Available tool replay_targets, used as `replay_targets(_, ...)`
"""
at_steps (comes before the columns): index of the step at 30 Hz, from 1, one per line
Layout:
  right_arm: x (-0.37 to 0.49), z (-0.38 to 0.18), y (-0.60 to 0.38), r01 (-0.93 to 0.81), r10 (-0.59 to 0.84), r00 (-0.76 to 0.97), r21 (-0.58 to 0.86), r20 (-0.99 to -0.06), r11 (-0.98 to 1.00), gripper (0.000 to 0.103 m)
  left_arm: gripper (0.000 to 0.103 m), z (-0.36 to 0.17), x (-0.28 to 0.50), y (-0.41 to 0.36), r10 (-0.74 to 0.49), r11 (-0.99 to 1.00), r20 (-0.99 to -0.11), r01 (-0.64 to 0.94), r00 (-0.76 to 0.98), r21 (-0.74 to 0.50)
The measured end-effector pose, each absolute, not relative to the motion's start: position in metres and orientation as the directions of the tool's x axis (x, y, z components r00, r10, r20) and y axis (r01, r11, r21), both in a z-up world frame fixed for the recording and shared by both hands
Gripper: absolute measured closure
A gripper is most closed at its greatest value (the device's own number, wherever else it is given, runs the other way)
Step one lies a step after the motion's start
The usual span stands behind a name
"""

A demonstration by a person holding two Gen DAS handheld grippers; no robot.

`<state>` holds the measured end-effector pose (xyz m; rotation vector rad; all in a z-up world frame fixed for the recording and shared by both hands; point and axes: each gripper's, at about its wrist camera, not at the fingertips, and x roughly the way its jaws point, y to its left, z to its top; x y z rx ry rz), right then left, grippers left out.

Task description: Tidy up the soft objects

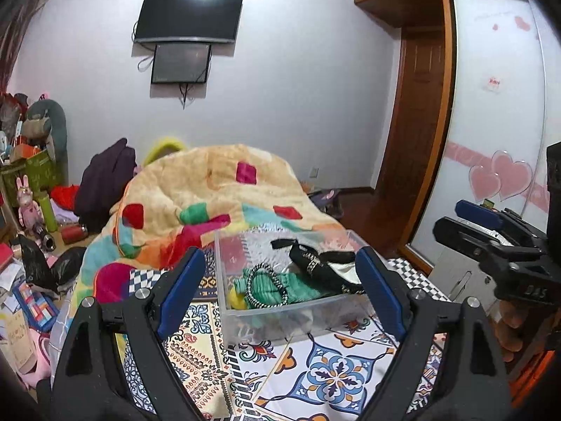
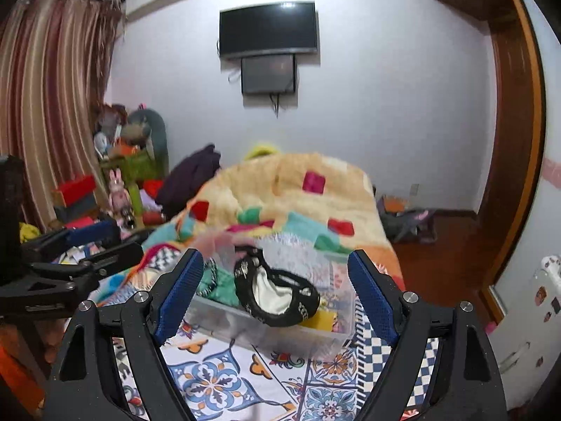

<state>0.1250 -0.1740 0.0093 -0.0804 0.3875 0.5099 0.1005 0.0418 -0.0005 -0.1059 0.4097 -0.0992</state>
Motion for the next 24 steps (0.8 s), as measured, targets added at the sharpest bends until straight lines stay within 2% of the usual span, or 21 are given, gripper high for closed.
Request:
replay_targets(3, 0.121, 0.014, -0.177, -0.481, 0.459, 0.819, 0.024, -0.343, 0.876, 0.007, 0.007, 0.007, 0.093, 0.039, -0.117, 0.99, -0.369, 0.078, 0.922, -0.12)
replay_targets(6, 0.115, 0.016, -0.178, -0.466, 0.448, 0.838, 0.018, -0.311, 0.884, 0.0, 0.006, 0.012, 0.084, 0.036, -0.102, 0.992, -0.342, 0.071, 0.934, -0.102)
replay_targets(9, 0.114, 0.014, -0.179, -0.459, 0.44, 0.847, 0.009, -0.3, 0.889, 0.0, 0.002, 0.014, 0.08, 0.035, -0.099, 0.992, -0.33, 0.07, 0.939, -0.1)
replay_targets(24, 0.104, 0.009, -0.179, -0.458, 0.439, 0.85, 0.001, -0.29, 0.889, 0.0, 0.001, 0.013, 0.074, 0.033, -0.098, 0.993, -0.319, 0.07, 0.943, -0.098)
